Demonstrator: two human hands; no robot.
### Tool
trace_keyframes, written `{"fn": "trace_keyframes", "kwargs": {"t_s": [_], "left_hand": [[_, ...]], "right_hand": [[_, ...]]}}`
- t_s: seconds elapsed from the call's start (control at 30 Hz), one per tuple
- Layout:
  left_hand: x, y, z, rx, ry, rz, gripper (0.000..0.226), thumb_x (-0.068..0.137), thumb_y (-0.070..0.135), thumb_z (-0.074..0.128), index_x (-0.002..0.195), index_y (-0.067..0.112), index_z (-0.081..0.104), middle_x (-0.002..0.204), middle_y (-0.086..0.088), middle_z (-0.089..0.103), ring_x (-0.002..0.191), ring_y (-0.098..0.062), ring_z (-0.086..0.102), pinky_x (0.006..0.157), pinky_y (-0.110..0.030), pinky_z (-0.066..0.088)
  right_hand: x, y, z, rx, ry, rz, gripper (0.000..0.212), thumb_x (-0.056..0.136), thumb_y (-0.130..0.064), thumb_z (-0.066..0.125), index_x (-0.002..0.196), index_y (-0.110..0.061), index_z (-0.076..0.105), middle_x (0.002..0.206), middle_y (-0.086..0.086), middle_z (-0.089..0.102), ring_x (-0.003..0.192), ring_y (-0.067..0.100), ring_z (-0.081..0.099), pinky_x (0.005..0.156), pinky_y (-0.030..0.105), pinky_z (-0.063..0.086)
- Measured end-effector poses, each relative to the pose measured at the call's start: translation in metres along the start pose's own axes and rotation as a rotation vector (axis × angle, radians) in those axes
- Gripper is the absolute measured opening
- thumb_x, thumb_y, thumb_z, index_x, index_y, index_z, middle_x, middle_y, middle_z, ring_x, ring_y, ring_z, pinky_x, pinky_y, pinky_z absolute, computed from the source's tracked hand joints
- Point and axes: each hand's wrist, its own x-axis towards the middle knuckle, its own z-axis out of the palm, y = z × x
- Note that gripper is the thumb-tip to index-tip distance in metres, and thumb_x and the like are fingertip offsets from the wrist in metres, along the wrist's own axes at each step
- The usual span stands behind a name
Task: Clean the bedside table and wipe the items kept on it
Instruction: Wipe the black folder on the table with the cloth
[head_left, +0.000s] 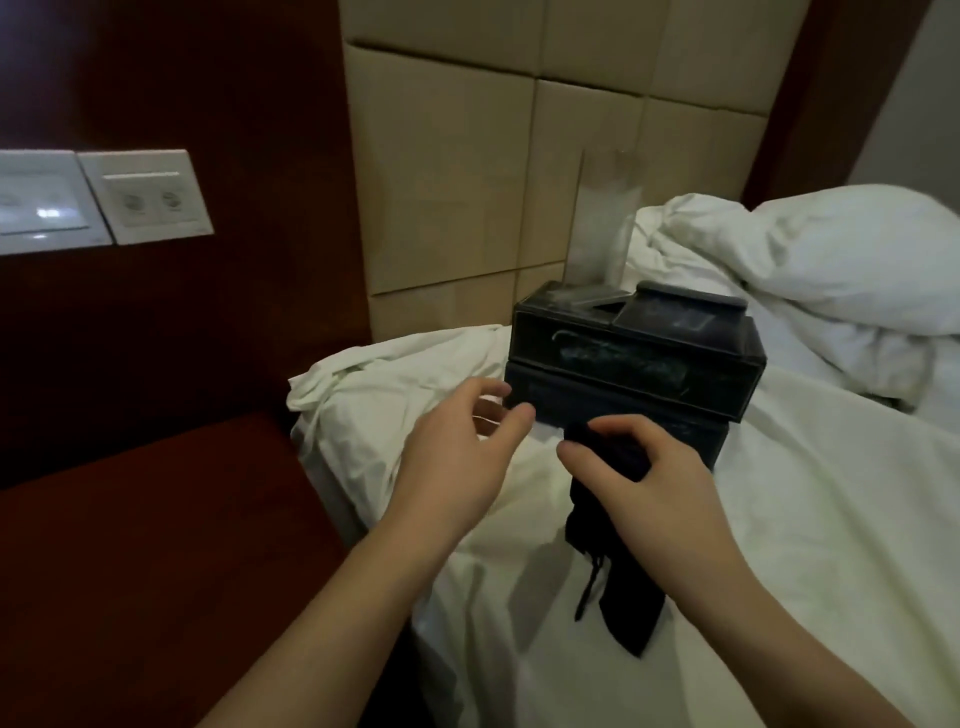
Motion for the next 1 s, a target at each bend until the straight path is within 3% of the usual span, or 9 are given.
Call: {"fn": "trace_keyframes", "kwargs": {"t_s": [0.07, 0.2, 0.3, 0.43, 0.57, 0.7, 0.8, 0.9, 1.0], "left_hand": [[0.022, 0.01, 0.008, -0.045, 0.016, 0.033, 0.032, 0.096, 0.044, 0.065, 0.126, 0.032, 0.061, 0.104, 0.017, 0.066, 0.097, 0.004, 0.061, 0.077, -0.015, 0.047], [0.083, 0.036, 0.029, -0.146, 0.073, 0.047, 0.049, 0.094, 0.044, 0.069, 0.137, 0.026, 0.055, 0.126, 0.009, 0.063, 0.117, -0.01, 0.06, 0.103, -0.035, 0.05], [0.126, 0.059, 0.043, -0.117, 0.043, 0.08, 0.053, 0.093, 0.042, 0.071, 0.139, 0.021, 0.056, 0.132, 0.005, 0.062, 0.123, -0.014, 0.058, 0.107, -0.037, 0.048], [0.151, 0.071, 0.057, -0.009, 0.066, 0.033, 0.049, 0.091, 0.041, 0.074, 0.131, 0.02, 0.056, 0.126, 0.002, 0.061, 0.116, -0.019, 0.057, 0.098, -0.037, 0.05], [0.142, 0.07, 0.063, -0.006, 0.147, -0.014, 0.037, 0.085, 0.042, 0.078, 0.106, 0.02, 0.057, 0.106, 0.004, 0.06, 0.099, -0.018, 0.059, 0.089, -0.039, 0.053], [0.12, 0.065, 0.076, -0.005, -0.068, -0.047, 0.032, 0.087, 0.055, 0.072, 0.084, 0.023, 0.074, 0.083, 0.008, 0.074, 0.081, -0.011, 0.069, 0.079, -0.033, 0.055], [0.108, 0.068, 0.084, -0.146, -0.225, -0.149, 0.034, 0.099, 0.043, 0.063, 0.083, 0.015, 0.074, 0.078, -0.001, 0.078, 0.066, -0.013, 0.07, 0.074, -0.03, 0.059], [0.084, 0.083, 0.079, -0.477, -0.29, -0.243, 0.023, 0.103, 0.023, 0.06, 0.091, 0.009, 0.072, 0.078, -0.005, 0.077, 0.062, -0.009, 0.069, 0.061, -0.019, 0.056], [0.047, 0.089, 0.065, -0.492, -0.268, -0.211, 0.024, 0.104, 0.023, 0.059, 0.096, 0.008, 0.074, 0.077, -0.001, 0.077, 0.065, -0.006, 0.071, 0.062, -0.016, 0.057]], "right_hand": [[0.01, -0.002, -0.005, -0.01, 0.04, -0.001, 0.02, 0.077, -0.048, 0.076, 0.091, -0.042, 0.063, 0.088, -0.017, 0.067, 0.079, -0.007, 0.062, 0.066, 0.016, 0.048], [0.033, -0.011, -0.027, 0.191, 0.144, 0.124, 0.018, 0.083, -0.047, 0.072, 0.09, -0.031, 0.07, 0.078, -0.01, 0.073, 0.068, -0.002, 0.066, 0.059, 0.017, 0.046], [0.052, -0.018, -0.044, 0.376, 0.114, 0.289, 0.032, 0.086, -0.049, 0.068, 0.083, -0.019, 0.078, 0.078, -0.003, 0.077, 0.075, 0.015, 0.073, 0.069, 0.03, 0.054], [0.067, -0.013, -0.054, 0.473, 0.146, 0.393, 0.037, 0.087, -0.051, 0.065, 0.085, -0.016, 0.077, 0.081, 0.001, 0.078, 0.08, 0.02, 0.073, 0.069, 0.031, 0.052], [0.078, -0.001, -0.057, 0.571, 0.212, 0.46, 0.035, 0.091, -0.048, 0.061, 0.099, -0.016, 0.074, 0.086, 0.004, 0.078, 0.083, 0.025, 0.073, 0.07, 0.035, 0.053], [0.082, 0.001, -0.054, 0.564, 0.283, 0.415, 0.027, 0.094, -0.036, 0.059, 0.087, -0.015, 0.074, 0.088, 0.009, 0.075, 0.082, 0.028, 0.071, 0.065, 0.035, 0.054], [0.074, 0.0, -0.054, 0.539, 0.325, 0.36, 0.036, 0.094, -0.031, 0.059, 0.066, -0.013, 0.074, 0.079, 0.011, 0.074, 0.076, 0.027, 0.069, 0.062, 0.035, 0.052], [0.05, -0.004, -0.063, 0.488, 0.342, 0.281, 0.039, 0.096, -0.031, 0.057, 0.07, -0.008, 0.073, 0.077, 0.015, 0.073, 0.065, 0.022, 0.066, 0.054, 0.028, 0.048], [0.017, -0.016, -0.075, 0.52, 0.312, 0.238, 0.041, 0.097, -0.028, 0.056, 0.073, 0.002, 0.071, 0.069, 0.024, 0.068, 0.044, 0.015, 0.06, 0.039, 0.019, 0.042]]}}
